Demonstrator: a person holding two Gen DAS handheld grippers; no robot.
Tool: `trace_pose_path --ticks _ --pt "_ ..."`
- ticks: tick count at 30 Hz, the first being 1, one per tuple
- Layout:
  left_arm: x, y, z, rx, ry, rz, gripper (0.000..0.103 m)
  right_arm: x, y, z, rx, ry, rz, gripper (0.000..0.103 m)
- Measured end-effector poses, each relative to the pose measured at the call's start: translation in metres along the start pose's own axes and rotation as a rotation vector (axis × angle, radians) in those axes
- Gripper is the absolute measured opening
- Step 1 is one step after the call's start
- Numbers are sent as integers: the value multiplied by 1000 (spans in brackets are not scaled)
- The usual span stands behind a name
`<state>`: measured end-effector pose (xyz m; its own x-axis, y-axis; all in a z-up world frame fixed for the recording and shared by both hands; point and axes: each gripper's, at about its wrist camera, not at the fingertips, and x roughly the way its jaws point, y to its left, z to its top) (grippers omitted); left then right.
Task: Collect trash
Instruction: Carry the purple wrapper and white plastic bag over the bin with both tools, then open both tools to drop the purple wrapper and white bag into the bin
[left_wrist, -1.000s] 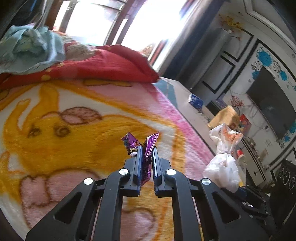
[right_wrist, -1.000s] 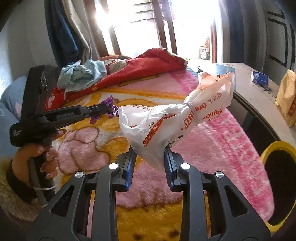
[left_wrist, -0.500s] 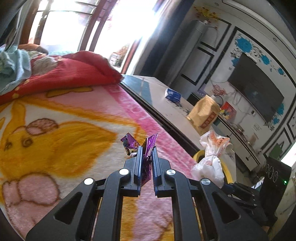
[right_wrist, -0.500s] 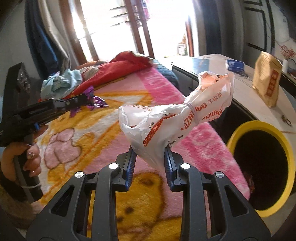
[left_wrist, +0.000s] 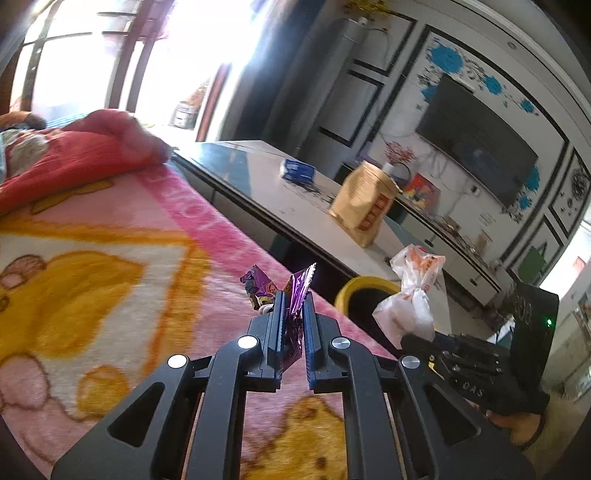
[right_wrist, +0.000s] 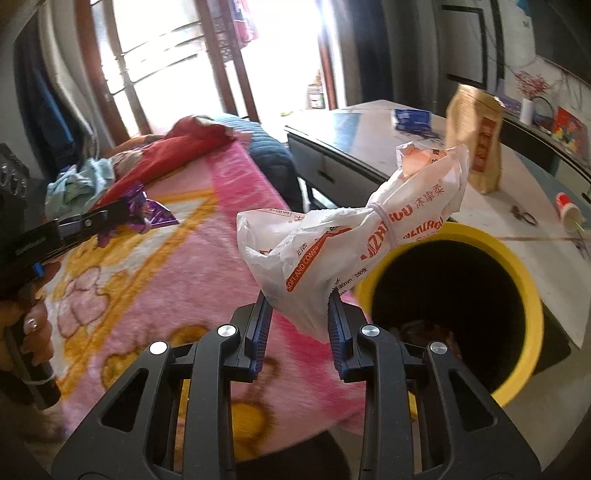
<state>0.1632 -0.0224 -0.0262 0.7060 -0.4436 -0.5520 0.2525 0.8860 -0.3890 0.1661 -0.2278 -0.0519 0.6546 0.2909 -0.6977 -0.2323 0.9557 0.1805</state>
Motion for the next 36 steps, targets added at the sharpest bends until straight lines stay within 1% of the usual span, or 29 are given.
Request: trace_pose_path --ticks 11,16,21,30,32,34,36 --pt "39 -53 -2 93 55 -78 9 -14 -63 -12 108 4 -107 22" --pt "58 -76 -3 142 85 -104 9 -14 -86 -19 141 35 -139 22" --pt "78 -94 -6 181 116 -135 9 -11 -99 -28 154 72 -155 22" --pt "118 -129 -12 229 159 -189 9 -8 -112 -36 162 101 -174 24" --pt "126 -133 -11 229 168 -199 9 -8 -115 -37 173 104 -180 28" --pt "135 -140 -10 228 174 -209 9 -9 -120 -39 188 101 -191 30" --pt "141 -145 -9 228 182 -214 11 -12 -125 -41 208 101 -201 39"
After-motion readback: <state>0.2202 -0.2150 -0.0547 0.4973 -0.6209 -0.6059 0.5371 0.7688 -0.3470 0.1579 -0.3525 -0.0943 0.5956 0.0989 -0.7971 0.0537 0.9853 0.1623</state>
